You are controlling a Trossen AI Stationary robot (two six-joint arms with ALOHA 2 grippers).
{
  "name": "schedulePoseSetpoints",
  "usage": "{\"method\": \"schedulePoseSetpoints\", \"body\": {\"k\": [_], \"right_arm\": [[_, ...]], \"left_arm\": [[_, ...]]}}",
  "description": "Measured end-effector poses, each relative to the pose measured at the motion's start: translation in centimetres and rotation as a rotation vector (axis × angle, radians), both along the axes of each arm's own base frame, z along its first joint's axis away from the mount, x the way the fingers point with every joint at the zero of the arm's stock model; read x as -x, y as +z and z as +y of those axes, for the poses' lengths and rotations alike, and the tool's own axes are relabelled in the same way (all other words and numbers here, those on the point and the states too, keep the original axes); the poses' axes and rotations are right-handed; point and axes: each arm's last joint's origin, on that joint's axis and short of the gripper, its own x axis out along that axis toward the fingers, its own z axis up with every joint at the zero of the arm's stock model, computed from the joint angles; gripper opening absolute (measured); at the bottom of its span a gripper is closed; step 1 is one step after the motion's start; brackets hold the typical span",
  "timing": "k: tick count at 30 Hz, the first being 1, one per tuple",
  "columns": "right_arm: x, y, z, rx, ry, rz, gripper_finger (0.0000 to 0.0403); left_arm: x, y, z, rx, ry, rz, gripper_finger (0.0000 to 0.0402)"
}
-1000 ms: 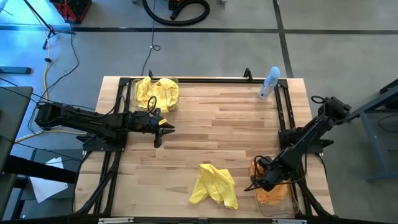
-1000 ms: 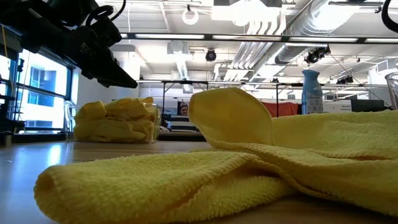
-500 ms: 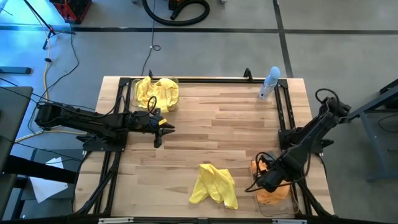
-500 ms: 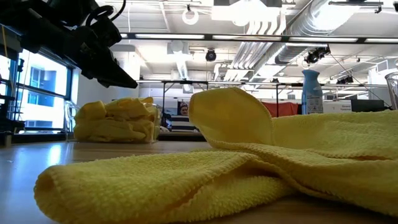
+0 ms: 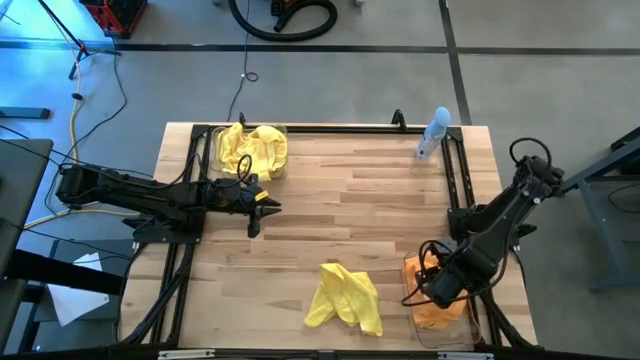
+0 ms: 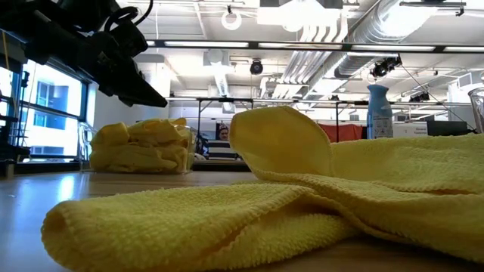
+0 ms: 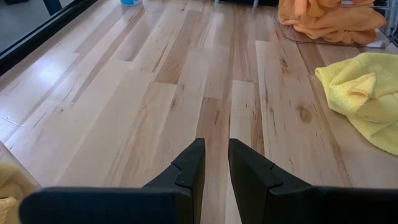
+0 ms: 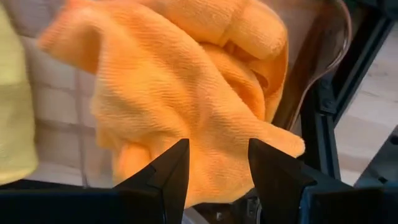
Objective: Sort microfiber towel by color & place in baskets
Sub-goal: Put the orange into the bottom transparent bin
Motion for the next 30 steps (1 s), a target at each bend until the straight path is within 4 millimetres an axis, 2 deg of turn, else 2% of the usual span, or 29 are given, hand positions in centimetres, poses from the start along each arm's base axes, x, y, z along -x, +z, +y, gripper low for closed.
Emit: {"method": "schedulePoseSetpoints", "body": {"k": [8, 14, 18, 24, 30], "right_arm": [[0.3, -3.7, 0.7, -0.039, -0.047, -0.027, 0.0161], [0.7, -7.8, 0.2, -0.064, -0.055, -0.047, 0.0161], [1.0, -9.7, -0.3, -0.076, -0.083, -0.051, 0.0161], [1.2, -10.3, -0.5, -0.076, -0.078, -0.052, 0.0161], [0.6, -8.5, 0.0, -0.06, -0.058, -0.063, 0.0161]], "left_arm": [[0.0, 0.0, 0.0, 0.0, 0.0, 0.0, 0.006], [0.0, 0.0, 0.0, 0.0, 0.0, 0.0, 0.006], [0.0, 0.0, 0.0, 0.0, 0.0, 0.0, 0.006], [0.0, 0.0, 0.0, 0.0, 0.0, 0.0, 0.006], [0.0, 0.0, 0.0, 0.0, 0.0, 0.0, 0.006]]}}
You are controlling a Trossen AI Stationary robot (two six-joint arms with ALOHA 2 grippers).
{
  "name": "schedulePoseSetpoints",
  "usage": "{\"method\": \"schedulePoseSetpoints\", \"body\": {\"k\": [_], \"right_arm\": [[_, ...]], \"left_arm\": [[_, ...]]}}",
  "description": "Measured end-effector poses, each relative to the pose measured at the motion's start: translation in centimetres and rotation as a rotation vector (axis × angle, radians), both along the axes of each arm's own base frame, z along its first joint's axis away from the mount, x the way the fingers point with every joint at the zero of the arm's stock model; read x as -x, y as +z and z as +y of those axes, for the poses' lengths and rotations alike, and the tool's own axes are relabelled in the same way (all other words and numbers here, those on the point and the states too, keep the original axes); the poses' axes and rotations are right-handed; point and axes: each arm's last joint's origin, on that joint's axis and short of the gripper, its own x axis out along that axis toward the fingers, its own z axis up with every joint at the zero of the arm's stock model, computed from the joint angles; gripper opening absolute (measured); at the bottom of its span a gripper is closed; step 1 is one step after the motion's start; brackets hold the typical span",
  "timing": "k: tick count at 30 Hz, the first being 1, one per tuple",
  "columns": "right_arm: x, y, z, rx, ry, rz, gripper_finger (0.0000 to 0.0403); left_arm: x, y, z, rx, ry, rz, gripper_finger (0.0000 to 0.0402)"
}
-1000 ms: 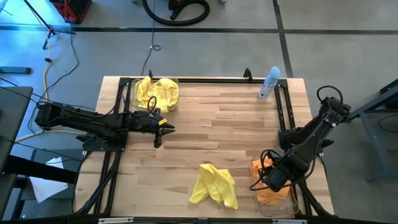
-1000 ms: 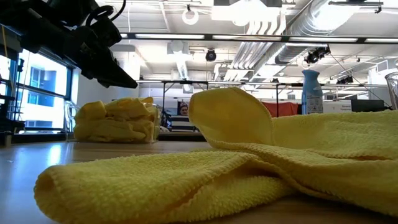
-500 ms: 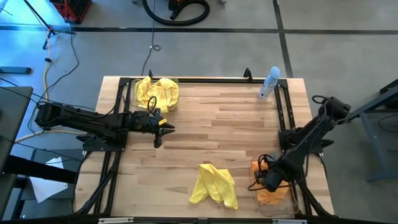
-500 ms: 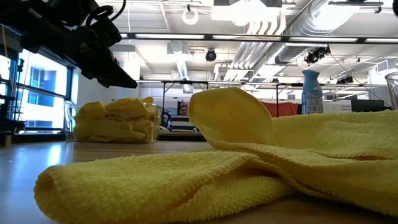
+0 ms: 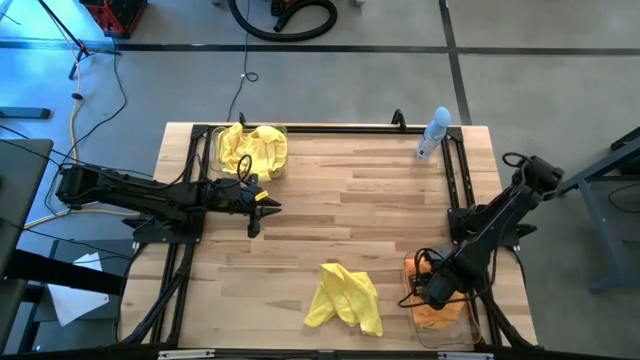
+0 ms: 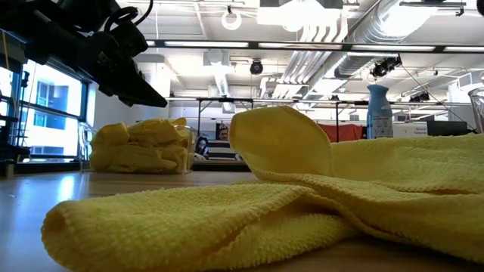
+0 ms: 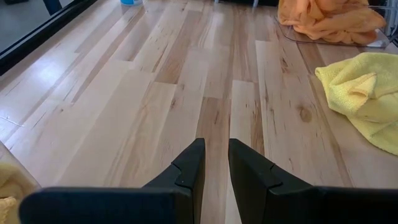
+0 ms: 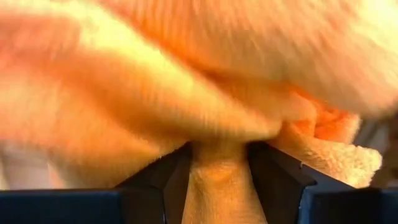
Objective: Sort microfiber towel by color & place in baskets
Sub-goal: Put the orange into the bottom transparent bin, then put the yellow towel into the top transparent bin
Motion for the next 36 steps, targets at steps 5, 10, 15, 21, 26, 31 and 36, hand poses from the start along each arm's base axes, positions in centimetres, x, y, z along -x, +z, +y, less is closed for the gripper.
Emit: {"method": "schedulePoseSetpoints", "body": {"k": [5, 10, 15, 21, 26, 31, 36], "right_arm": [[-0.1, 3.2, 0.1, 0.06, 0.008, 0.04, 0.0161], [-0.2, 6.6, 0.0, 0.121, 0.037, 0.045, 0.0161], [-0.3, 9.1, -0.2, 0.193, 0.115, -0.025, 0.0161], [-1.5, 9.1, -1.6, 0.465, 0.262, -0.22, 0.0161], [-3.0, 7.6, -4.0, 0.533, 0.344, -0.153, 0.0161], [-4.9, 5.8, -6.9, 0.482, 0.457, -0.199, 0.0145], [-6.8, 3.5, -10.1, 0.503, 0.617, -0.375, 0.0115]], "left_arm": [[0.0, 0.0, 0.0, 0.0, 0.0, 0.0, 0.006], [0.0, 0.0, 0.0, 0.001, 0.0, 0.0, 0.006], [0.0, 0.0, 0.0, 0.0, 0.0, 0.0, 0.006], [0.0, 0.0, 0.0, 0.001, 0.0, 0.0, 0.006], [0.0, 0.0, 0.0, 0.038, 0.019, -0.005, 0.006], [0.0, 0.0, 0.0, 0.038, 0.019, -0.004, 0.006], [0.0, 0.0, 0.0, 0.038, 0.019, -0.005, 0.006]]}}
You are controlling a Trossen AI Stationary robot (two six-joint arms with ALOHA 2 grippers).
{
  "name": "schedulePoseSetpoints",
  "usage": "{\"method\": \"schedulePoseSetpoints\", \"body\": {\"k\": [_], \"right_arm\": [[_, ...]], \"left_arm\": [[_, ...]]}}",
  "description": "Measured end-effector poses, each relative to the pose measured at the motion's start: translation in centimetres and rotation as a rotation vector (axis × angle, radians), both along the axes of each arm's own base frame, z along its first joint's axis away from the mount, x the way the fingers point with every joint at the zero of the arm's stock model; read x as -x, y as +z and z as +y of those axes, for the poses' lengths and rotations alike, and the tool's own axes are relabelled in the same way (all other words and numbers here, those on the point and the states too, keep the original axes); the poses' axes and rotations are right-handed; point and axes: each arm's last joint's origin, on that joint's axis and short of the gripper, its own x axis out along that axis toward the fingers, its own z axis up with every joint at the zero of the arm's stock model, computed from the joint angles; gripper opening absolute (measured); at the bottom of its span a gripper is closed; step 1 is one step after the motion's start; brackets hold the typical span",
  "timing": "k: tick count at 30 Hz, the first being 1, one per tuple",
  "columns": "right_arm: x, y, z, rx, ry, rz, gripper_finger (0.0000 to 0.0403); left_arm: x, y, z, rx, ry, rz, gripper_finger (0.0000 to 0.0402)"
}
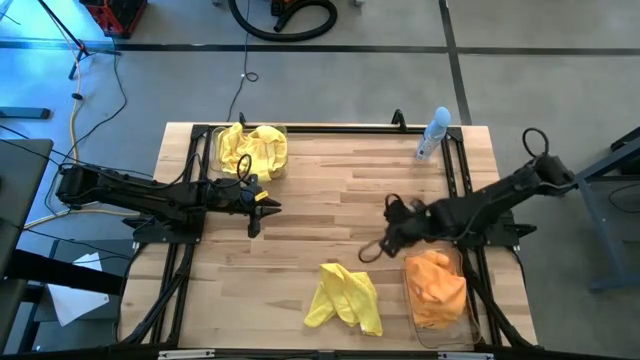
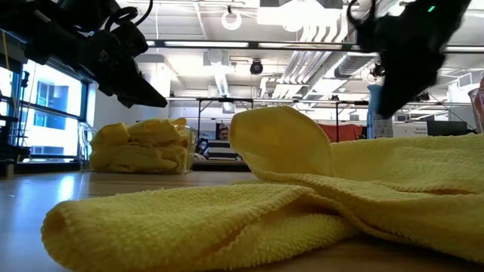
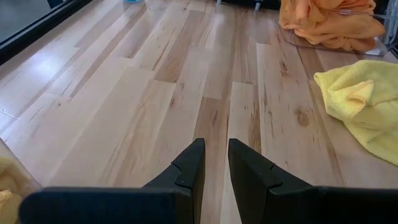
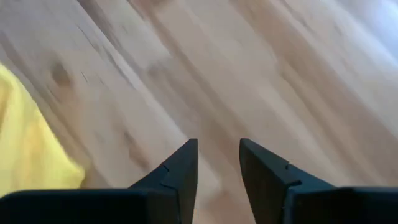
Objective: Sort microfiber towel by color & place in baskets
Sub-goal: Put the yellow towel into the top transparent bin
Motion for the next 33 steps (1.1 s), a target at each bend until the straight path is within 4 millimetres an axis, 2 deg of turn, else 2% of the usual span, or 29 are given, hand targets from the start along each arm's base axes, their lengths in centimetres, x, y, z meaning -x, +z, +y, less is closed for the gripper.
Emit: {"method": "schedulePoseSetpoints", "body": {"k": [7, 11, 15, 21, 28, 33], "right_arm": [[-2.2, -3.8, -3.0, 0.101, 0.277, -0.283, 0.0081], [-2.1, -5.5, -4.2, 0.104, 0.36, -0.429, 0.0062], [-1.2, -7.0, -5.4, 0.133, 0.349, -0.436, 0.0042], [-0.5, -8.0, -6.7, 0.143, 0.251, -0.416, 0.0022], [-0.7, -7.7, -6.8, 0.185, 0.264, -0.438, 0.0016], [-0.7, -7.7, -6.8, 0.196, 0.277, -0.435, 0.0016]], "left_arm": [[-0.1, 0.1, -0.4, -0.038, -0.013, -0.01, 0.006], [-0.6, 1.5, -1.4, -0.07, -0.004, -0.045, 0.006], [-1.5, 2.8, -2.9, -0.099, -0.04, -0.064, 0.006], [-4.7, 4.3, -5.5, -0.077, -0.087, -0.046, 0.006], [-9.8, 4.9, -9.0, -0.132, -0.161, 0.186, 0.006], [-13.1, 4.4, -11.1, -0.175, -0.204, 0.299, 0.006]]}}
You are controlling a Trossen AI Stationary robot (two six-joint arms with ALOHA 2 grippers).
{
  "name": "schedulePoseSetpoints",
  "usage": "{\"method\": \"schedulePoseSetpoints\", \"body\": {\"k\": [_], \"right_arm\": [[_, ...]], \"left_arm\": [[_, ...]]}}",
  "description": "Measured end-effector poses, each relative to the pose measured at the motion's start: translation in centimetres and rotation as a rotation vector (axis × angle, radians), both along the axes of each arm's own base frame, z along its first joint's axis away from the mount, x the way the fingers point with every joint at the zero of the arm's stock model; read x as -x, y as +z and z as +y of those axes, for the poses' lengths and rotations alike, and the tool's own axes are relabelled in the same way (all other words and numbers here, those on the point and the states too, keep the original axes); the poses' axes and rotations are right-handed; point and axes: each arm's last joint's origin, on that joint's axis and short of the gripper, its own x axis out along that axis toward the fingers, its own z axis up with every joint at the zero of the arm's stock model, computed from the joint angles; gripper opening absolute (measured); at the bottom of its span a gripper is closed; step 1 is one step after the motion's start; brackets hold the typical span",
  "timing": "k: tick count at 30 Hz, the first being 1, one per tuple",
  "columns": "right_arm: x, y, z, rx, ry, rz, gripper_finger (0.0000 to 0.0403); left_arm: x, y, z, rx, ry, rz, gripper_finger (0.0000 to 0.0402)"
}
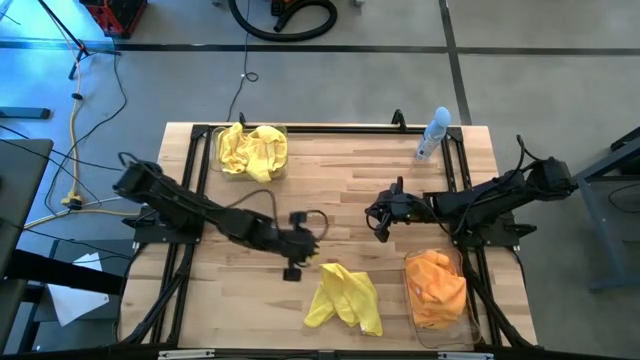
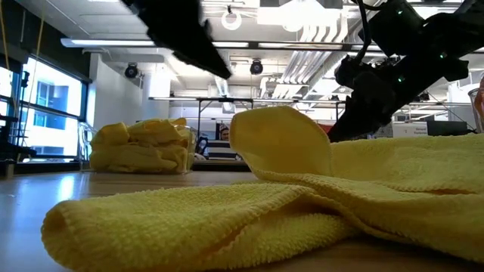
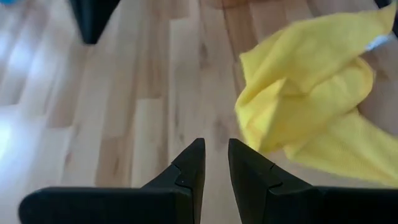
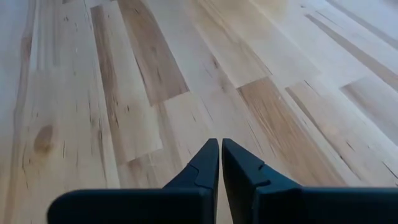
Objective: Sort microfiber towel by color & place in baskets
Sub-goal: Put the yellow towel into the top transparent bin
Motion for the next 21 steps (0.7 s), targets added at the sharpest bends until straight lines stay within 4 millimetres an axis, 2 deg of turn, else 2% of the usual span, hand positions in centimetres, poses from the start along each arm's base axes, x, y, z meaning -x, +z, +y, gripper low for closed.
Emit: {"method": "schedulePoseSetpoints", "body": {"k": [9, 17, 21], "right_arm": [[-0.1, 0.1, 0.1, -0.021, 0.031, -0.007, 0.0016], [-0.2, 0.2, 0.1, -0.029, 0.042, -0.022, 0.0016], [-0.2, 0.3, 0.2, -0.037, 0.043, -0.037, 0.0016]], "left_arm": [[-4.5, -1.0, -2.6, 0.017, -0.069, 0.079, 0.006], [-6.1, -2.5, -4.1, 0.016, -0.102, 0.114, 0.006], [-6.4, -3.9, -4.3, 0.0, -0.101, 0.154, 0.006]]}}
